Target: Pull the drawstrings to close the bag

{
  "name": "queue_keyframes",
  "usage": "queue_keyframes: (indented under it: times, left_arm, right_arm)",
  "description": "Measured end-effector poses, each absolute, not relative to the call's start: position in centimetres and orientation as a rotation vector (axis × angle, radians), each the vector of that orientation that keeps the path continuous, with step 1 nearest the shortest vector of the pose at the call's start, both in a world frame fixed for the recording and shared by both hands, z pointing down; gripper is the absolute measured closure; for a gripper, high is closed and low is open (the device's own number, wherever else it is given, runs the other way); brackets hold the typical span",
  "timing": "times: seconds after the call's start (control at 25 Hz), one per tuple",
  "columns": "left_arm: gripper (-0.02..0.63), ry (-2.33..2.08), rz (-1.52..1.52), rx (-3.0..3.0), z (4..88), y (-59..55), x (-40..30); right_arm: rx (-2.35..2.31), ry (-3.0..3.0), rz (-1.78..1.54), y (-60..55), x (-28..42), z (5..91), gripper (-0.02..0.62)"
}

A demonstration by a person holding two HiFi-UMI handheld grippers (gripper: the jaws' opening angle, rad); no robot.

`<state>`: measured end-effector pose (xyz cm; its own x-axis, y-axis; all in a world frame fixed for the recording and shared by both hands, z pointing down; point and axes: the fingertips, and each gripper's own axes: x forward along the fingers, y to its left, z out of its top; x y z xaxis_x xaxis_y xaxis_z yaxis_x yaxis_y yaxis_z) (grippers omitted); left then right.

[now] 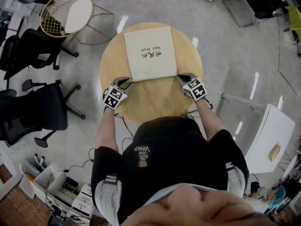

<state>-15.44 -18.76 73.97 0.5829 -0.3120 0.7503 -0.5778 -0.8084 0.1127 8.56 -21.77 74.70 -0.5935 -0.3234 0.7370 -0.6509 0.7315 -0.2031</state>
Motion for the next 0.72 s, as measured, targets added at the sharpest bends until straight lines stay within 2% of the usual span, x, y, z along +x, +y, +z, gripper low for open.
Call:
queue_keyframes:
  times: [0.12, 0.4, 0.72]
  left_arm:
    - [0.519, -0.696, 1.105, 2.476, 74.41, -18.70, -15.46]
    - [0.523, -0.641, 1.166, 2.496, 74.82, -18.49, -15.10]
    - [0.574, -0.653, 1.068, 2.482, 74.28, -18.53, -15.29]
  right_arm:
    - [0.731, -2.228, 0.605, -21.85, 8.42, 74.81, 0.591]
    - [0.734, -2.226, 0.603, -21.89, 8.29, 74.66, 0.591]
    - [0.754, -2.228, 0.622, -22.03, 8.27, 74.75, 0.591]
